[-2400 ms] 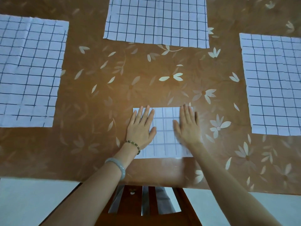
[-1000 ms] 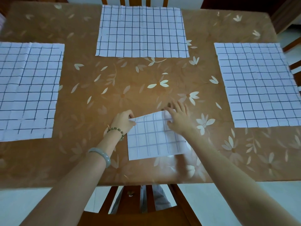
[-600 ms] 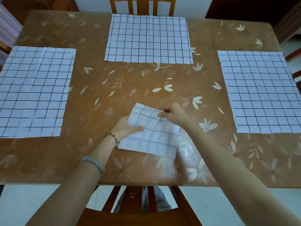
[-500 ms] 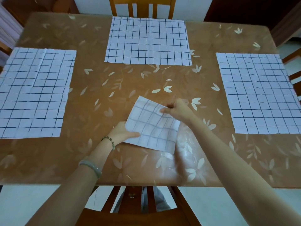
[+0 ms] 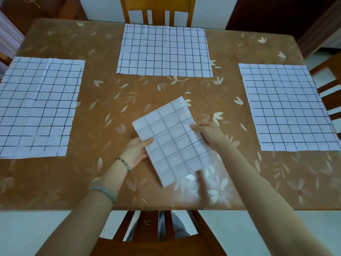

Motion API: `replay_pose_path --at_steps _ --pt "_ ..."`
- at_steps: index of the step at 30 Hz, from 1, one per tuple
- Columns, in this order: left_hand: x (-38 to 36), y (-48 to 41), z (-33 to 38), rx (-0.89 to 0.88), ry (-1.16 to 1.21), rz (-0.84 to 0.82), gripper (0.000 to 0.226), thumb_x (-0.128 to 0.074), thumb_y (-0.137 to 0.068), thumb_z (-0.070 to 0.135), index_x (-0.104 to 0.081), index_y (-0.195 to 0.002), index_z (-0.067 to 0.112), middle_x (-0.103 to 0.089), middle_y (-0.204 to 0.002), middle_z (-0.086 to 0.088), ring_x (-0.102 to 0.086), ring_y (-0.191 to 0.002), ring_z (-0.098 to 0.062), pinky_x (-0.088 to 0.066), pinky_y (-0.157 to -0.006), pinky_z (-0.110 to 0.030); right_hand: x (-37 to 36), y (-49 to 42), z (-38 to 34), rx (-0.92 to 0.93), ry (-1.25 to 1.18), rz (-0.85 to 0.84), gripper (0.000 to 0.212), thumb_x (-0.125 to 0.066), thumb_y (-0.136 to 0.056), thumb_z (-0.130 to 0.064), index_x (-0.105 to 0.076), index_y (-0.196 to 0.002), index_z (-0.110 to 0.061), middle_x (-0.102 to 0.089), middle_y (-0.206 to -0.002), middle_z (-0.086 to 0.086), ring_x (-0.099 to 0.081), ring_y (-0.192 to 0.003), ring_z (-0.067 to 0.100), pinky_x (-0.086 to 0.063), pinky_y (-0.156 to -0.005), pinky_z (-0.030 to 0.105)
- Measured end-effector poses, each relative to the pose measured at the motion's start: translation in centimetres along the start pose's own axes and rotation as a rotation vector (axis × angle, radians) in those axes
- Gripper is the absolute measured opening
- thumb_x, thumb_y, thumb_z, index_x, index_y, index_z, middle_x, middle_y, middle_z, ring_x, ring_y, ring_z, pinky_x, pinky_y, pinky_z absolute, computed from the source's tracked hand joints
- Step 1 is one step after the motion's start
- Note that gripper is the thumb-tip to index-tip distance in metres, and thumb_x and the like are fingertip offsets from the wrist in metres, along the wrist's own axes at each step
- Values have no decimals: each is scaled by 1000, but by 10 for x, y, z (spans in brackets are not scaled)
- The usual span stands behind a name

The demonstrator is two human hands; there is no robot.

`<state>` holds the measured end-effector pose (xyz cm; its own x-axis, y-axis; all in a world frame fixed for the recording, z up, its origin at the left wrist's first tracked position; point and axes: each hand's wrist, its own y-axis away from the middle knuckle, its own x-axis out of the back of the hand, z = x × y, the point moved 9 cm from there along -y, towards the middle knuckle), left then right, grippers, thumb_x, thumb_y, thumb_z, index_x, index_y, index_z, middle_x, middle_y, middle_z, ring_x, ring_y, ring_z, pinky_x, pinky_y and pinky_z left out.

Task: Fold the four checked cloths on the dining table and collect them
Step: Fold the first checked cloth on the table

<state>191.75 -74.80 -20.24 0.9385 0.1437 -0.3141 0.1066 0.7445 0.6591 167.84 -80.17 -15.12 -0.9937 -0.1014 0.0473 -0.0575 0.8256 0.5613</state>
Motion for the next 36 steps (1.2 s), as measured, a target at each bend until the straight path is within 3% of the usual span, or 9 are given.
replay_pose_path --at_steps 4,7,11,15,18,23,30,33,36 --pt "1 2 -15 64 -91 -44 28 -58 -93 24 -63 -118 13 -69 -116 -8 -66 -104 -25 -52 -90 -46 0 4 41 -129 -110 42 8 -66 -86 -10 -67 -81 -4 -70 -76 9 -67 -72 25 -53 -64 32" --pt "6 6 -23 20 -211 9 20 -67 -86 8 -66 -105 14 -69 -112 -9 -70 -93 -19 -57 -78 -36 2 8 63 -142 -4 133 5 -66 -86 -7 -65 -89 -3 -68 -80 9 -65 -72 23 -54 -58 29" --pt "17 7 -22 -58 -280 171 31 -73 -79 -2 -58 -101 13 -64 -107 -1 -64 -100 -24 -55 -79 -37 2 12 73 -69 -35 149 36 -68 -82 -1 -56 -115 -13 -68 -103 4 -68 -84 15 -57 -74 33" --pt "18 9 -11 -215 -448 210 51 -73 -78 -3 -51 -121 13 -59 -106 6 -62 -95 -16 -52 -68 -21 2 16 72 3 139 131 33 -75 -76 -6 -65 -106 -16 -57 -84 -4 -59 -81 13 -52 -79 22" --pt "18 11 -4 -322 -610 215 32 -74 -78 3 -63 -100 24 -63 -100 15 -62 -101 -18 -52 -86 -31 -2 20 70 21 289 115 29 -73 -76 -1 -69 -103 -13 -57 -81 -14 -54 -77 3 -42 -68 4" --pt "17 20 8 -394 -713 292 21 -74 -79 9 -70 -97 18 -65 -97 11 -59 -97 -10 -44 -85 -20 0 24 59 90 381 215 20 -70 -79 -4 -73 -95 -16 -48 -63 -14 -46 -58 3 -36 -61 10" --pt "20 37 34 -445 -783 321 16 -79 -74 16 -74 -86 24 -67 -85 16 -64 -85 -8 -49 -76 -18 3 35 36 173 348 270 14 -70 -79 -4 -74 -85 -16 -65 -79 -7 -59 -74 10 -44 -72 18" --pt "16 54 55 -553 -860 343 12 -78 -75 13 -75 -84 21 -68 -85 13 -62 -79 -5 -44 -72 -6 3 42 19 220 357 226 9 -71 -79 -5 -73 -86 -10 -61 -101 -4 -59 -92 10 -41 -78 7" --pt "13 71 74 -684 -909 305 18 -78 -75 12 -69 -76 28 -60 -99 16 -56 -96 -5 -38 -85 -7 -3 50 1 251 362 96 10 -69 -82 -5 -66 -91 -2 -56 -112 -9 -51 -110 4 -34 -90 9"
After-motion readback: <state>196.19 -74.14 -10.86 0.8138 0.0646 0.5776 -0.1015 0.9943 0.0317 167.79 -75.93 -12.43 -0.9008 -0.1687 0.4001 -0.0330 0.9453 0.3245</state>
